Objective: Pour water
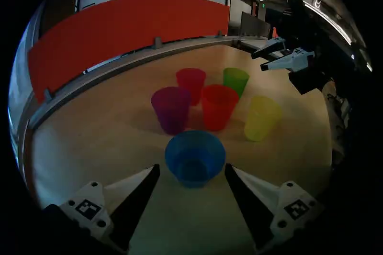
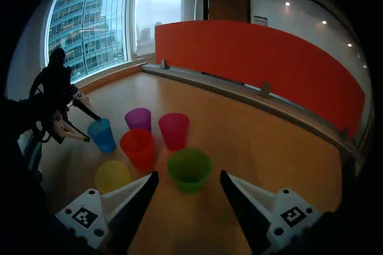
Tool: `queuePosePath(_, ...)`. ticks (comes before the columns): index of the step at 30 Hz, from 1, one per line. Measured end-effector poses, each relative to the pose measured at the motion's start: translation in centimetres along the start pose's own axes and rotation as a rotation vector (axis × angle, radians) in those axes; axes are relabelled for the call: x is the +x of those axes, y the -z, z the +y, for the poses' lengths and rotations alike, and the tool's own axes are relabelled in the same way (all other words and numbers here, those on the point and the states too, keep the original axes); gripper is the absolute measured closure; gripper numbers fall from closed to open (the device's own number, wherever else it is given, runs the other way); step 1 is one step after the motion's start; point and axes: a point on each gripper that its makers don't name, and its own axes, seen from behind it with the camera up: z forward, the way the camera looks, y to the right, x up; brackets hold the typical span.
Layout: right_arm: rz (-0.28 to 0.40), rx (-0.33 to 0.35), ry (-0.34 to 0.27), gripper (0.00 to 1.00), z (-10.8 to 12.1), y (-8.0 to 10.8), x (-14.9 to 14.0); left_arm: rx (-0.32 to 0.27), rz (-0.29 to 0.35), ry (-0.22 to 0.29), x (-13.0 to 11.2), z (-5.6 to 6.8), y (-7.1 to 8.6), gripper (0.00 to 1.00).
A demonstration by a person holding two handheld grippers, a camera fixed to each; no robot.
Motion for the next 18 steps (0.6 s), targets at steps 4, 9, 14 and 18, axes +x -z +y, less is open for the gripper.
queuePosePath(4,-0.004,0.006,0.005,0.00,0.0,-0.5,0.1,-0.008,-0.003,-0.001,0.4,0.1,-0.8,0.00)
queuePosePath(9,-0.010,0.010,0.011,0.00,0.1,-1.1,0.1,-0.023,-0.006,0.000,0.8,0.4,-1.5,0.00)
queuePosePath(14,-0.013,0.011,0.014,0.00,0.3,-1.5,0.2,-0.028,-0.012,-0.007,0.8,0.4,-2.0,0.00)
queuePosePath(18,-0.015,0.013,0.012,0.00,0.3,-1.8,0.2,-0.026,-0.021,-0.014,0.6,0.4,-2.3,0.02)
